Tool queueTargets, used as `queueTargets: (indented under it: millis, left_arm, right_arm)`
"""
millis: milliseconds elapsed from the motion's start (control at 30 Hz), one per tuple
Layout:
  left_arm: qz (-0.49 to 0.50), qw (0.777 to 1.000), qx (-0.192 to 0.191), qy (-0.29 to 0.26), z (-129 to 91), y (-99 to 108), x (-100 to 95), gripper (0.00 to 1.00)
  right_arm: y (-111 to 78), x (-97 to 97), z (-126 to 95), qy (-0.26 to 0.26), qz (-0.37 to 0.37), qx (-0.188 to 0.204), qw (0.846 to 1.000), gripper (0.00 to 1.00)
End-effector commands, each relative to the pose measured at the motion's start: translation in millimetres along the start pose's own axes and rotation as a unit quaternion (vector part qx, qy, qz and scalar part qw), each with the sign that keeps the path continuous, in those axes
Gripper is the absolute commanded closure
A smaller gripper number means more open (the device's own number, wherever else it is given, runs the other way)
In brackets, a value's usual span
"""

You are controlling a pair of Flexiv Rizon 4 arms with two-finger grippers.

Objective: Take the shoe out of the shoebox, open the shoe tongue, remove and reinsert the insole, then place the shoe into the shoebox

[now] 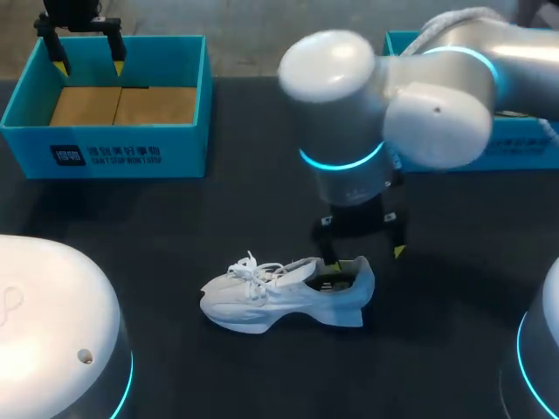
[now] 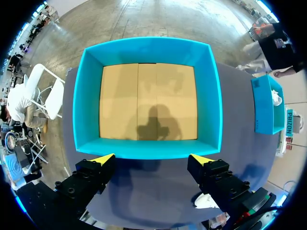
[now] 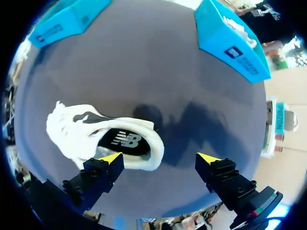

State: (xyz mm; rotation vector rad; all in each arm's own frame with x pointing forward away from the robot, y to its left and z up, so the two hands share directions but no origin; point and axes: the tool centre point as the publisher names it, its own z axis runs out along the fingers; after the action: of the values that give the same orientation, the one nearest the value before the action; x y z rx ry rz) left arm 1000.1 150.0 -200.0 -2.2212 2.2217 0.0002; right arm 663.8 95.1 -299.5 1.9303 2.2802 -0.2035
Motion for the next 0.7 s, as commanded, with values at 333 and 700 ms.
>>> queueTargets:
  millis: [333,700]
  left_arm:
    - [0.0,1.0,0.0,0.0,0.0,0.1,0.0,0.0]
    - [0.0,1.0,0.0,0.0,0.0,0.1,0.0,0.0]
  right_arm:
    - [-9.5,-57.7,-15.3,0.149,-0.134,-0.064,0.978,0.0]
    - [-7.9,-83.2,-10.1,0.186,-0.238,-0.09,0.949,0.0]
